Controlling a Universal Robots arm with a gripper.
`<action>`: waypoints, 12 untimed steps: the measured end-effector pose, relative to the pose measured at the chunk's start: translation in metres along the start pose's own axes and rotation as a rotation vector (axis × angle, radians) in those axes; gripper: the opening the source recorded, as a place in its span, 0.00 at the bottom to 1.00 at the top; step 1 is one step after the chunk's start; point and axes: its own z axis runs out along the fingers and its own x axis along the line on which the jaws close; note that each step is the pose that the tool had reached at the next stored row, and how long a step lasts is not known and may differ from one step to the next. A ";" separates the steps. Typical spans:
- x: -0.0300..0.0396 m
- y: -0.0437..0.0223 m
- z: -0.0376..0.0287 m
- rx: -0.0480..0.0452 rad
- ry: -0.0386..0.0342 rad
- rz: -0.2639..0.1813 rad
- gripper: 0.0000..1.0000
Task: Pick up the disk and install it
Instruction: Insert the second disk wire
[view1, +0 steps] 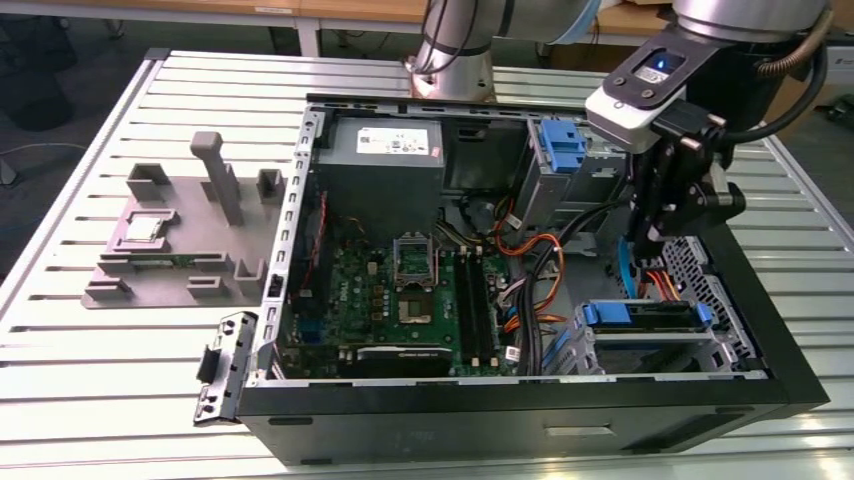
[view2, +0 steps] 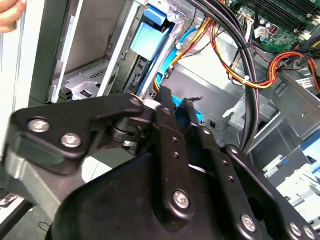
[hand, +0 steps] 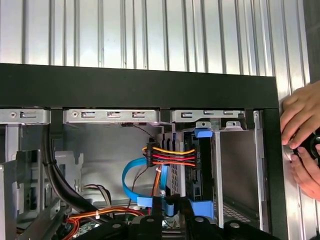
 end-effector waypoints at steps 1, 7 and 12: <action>0.0001 0.0000 0.0002 -0.0002 -0.0040 0.000 0.29; 0.0008 0.0000 0.0015 -0.0015 -0.0302 0.000 0.16; 0.0005 -0.0001 0.0023 -0.0016 -0.0318 0.000 0.16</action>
